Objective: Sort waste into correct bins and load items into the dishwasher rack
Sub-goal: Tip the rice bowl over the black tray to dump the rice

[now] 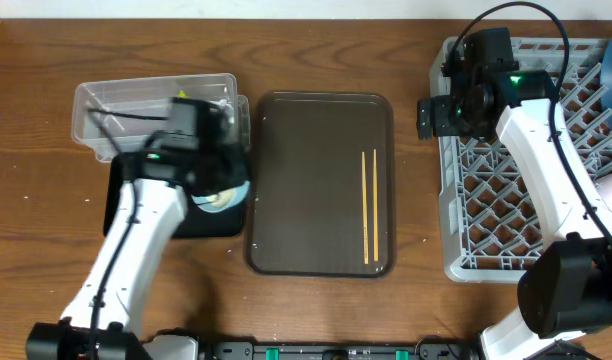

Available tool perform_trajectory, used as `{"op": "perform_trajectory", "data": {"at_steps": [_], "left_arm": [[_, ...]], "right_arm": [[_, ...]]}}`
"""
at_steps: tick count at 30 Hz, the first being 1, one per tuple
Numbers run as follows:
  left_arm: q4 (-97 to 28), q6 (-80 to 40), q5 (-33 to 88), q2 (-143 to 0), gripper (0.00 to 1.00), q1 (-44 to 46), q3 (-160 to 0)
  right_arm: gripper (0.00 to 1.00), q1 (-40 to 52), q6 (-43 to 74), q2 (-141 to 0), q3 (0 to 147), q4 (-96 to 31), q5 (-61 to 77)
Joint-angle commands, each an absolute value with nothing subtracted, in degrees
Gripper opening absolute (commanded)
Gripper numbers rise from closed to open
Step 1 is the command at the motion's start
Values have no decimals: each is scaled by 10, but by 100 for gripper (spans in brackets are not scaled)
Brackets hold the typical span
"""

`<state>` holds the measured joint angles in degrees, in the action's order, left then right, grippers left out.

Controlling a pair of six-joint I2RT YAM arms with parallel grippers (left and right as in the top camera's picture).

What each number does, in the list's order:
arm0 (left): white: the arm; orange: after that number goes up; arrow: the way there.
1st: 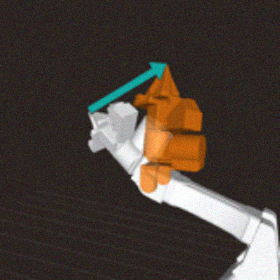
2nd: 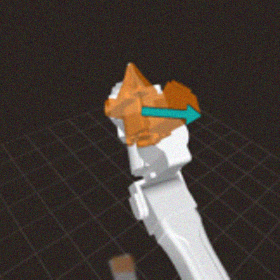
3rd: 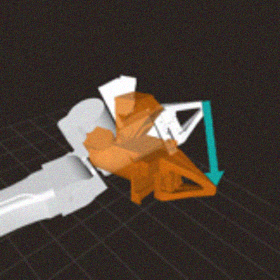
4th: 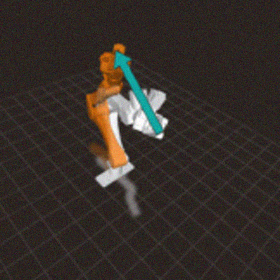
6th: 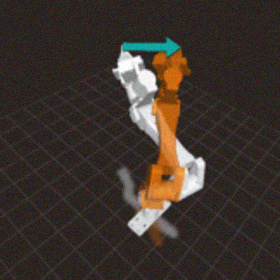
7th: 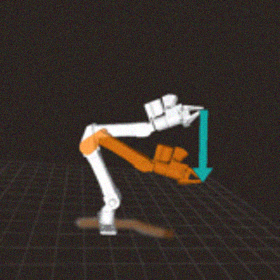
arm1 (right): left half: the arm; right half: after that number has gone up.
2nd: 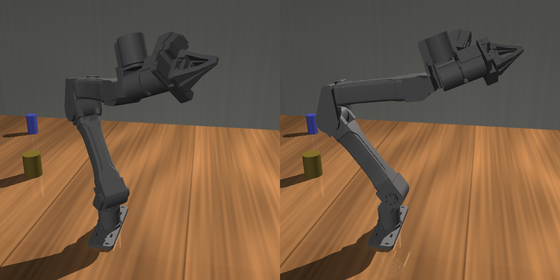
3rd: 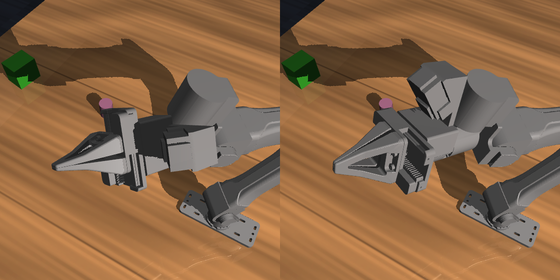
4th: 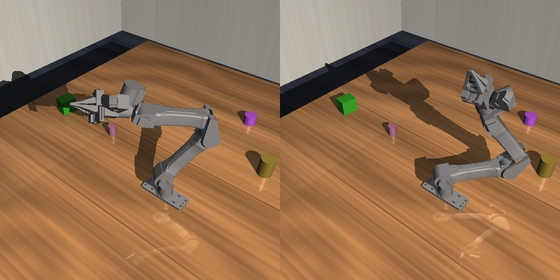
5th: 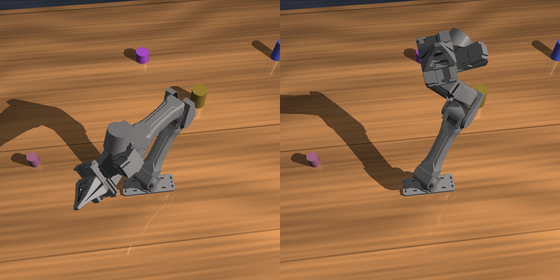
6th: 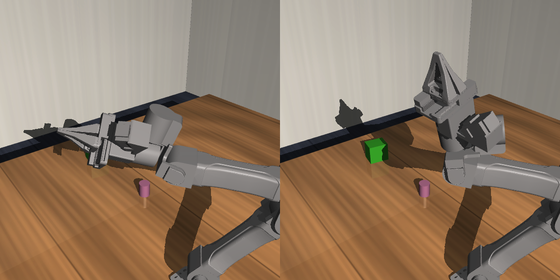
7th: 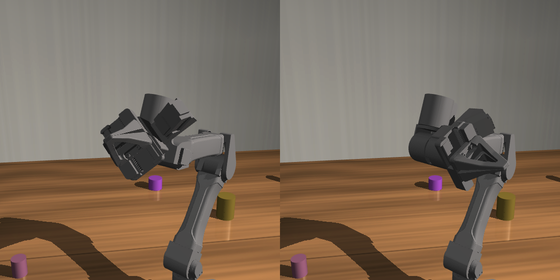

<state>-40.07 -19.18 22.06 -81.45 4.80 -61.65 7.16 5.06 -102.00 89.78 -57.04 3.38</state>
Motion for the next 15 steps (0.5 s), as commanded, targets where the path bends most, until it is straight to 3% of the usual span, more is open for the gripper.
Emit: {"op": "perform_trajectory", "data": {"at_steps": [1,9,15], "left_arm": [[-402,-130,354,-821,6,-19,-614],[-403,-2,606,-870,6,-176,-587],[-403,20,730,-949,6,-237,-585]], "right_arm": [[95,76,57,-1007,897,-571,34],[95,76,57,-1007,897,-570,34],[95,76,57,-1007,897,-570,34]]}}
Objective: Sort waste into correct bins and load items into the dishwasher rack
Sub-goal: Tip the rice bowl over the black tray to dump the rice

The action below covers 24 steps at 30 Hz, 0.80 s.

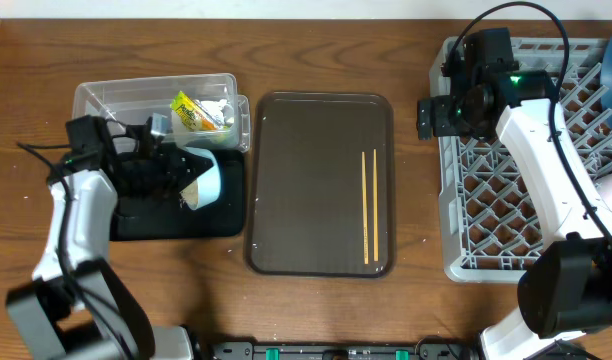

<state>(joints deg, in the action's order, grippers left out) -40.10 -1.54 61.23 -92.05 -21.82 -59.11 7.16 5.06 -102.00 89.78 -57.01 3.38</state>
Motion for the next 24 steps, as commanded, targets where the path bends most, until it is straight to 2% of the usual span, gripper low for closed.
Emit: {"op": "perform_trajectory", "data": {"at_steps": [1,8,24], "left_arm": [[-403,25,751,-962,6,-243,-585],[-402,32,901,-1039,6,-280,-585],[-420,12,901,-1047,6,-298,-585]], "right_arm": [[95,76,57,-1007,897,-570,34],[95,76,57,-1007,897,-570,34],[96,76,57,-1007,897,-570,34]]}}
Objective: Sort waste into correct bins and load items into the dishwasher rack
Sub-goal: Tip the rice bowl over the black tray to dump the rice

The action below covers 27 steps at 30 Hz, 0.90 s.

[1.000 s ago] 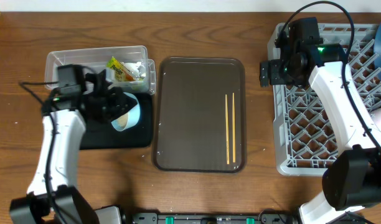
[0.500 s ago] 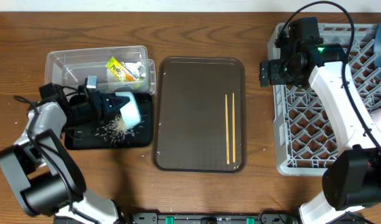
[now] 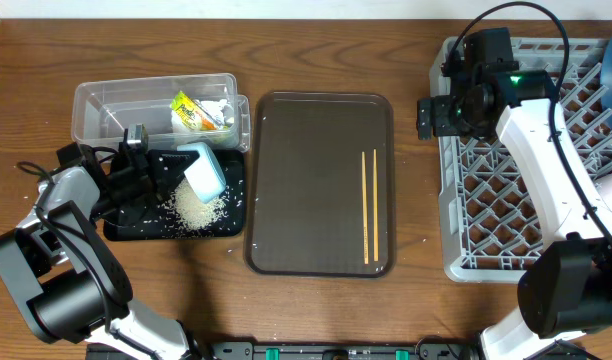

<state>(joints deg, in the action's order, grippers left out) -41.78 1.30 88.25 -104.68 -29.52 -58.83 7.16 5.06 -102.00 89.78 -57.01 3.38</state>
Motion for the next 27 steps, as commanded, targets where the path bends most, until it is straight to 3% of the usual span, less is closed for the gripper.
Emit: {"op": "perform_trajectory", "data": {"at_steps": [1,11,15,20,24,27], "left_arm": [[-420,12,901,-1047,6,-298,-585],[-413,-29,802,-1047,6,-298,-585],[-420,33,901,-1046,6,-298,-587],[-402,-12,835,-1045,6,-303,-587],[-406,30,899,-1042,6,-303,-587],[-399,-9,841,-1043,6,-307,-587]], "right_arm": [[96,76,57,-1007,897,-570,34],[96,76,55,-1007,897,-570,34],[96,76,55,-1007,897,-570,34],[96,76,55,-1007,897,-570,34],[96,76,55,-1007,897,-570,34],[96,76,55,-1007,897,-570,34]]}}
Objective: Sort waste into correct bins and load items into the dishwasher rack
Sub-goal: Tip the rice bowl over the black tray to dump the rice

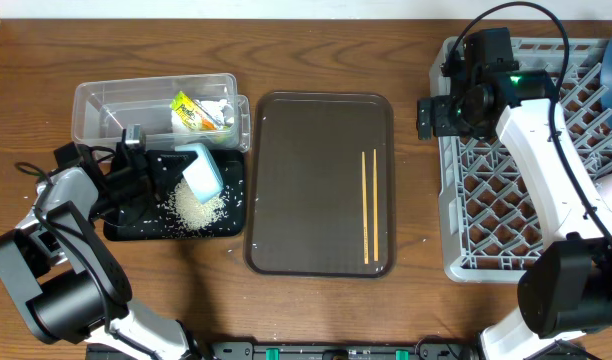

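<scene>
My left gripper (171, 172) is shut on a light blue bowl (202, 170), holding it tipped upside down over the black tray (126, 226). A pile of white rice (196, 208) lies on that tray under the bowl. Behind it, the clear plastic bin (106, 105) holds a yellow-green wrapper (192, 112). Two chopsticks (369, 205) lie side by side on the brown serving tray (286, 200). My right gripper (427, 116) hovers at the left edge of the grey dishwasher rack (466, 240); its fingers cannot be made out.
A blue object shows at the rack's far right corner. The black tray, the clear bin and the brown tray sit close together. Bare wooden table lies in front of and to the left of the trays.
The left gripper and the tipped bowl have shifted very slightly. The rice pile, the chopsticks and the right arm are unchanged.
The left arm first stood over the black tray, covering the bowl. Then it reached in from the left with the bowl held on its side and no rice on the tray. Then the bowl was tipped over and rice lay on the tray, as now. The right arm stayed still.
</scene>
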Available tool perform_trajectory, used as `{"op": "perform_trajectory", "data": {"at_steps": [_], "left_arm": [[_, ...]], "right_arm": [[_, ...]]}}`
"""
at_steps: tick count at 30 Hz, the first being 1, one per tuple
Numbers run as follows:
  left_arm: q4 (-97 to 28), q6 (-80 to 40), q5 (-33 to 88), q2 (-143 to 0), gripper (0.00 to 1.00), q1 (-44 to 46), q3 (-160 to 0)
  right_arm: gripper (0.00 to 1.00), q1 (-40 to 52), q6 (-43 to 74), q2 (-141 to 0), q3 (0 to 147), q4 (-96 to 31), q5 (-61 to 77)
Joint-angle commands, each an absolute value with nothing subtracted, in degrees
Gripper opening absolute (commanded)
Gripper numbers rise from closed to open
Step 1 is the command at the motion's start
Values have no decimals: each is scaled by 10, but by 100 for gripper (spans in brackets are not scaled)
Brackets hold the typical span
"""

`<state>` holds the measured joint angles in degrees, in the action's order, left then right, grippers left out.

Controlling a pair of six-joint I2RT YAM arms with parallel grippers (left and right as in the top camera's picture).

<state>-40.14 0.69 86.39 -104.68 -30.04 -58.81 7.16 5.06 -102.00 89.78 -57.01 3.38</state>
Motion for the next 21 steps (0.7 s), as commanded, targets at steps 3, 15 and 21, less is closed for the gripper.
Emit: {"op": "perform_trajectory", "data": {"at_steps": [3,15,21], "left_arm": [[-407,23,901,-1042,6,-308,-588],[-408,-6,847,-1041,6,-316,-588],[-424,24,822,-1039,6,-308,-589]], "right_arm": [[96,76,55,-1007,897,-571,34],[96,76,55,-1007,897,-570,34],[96,76,55,-1007,897,-571,34]]}}
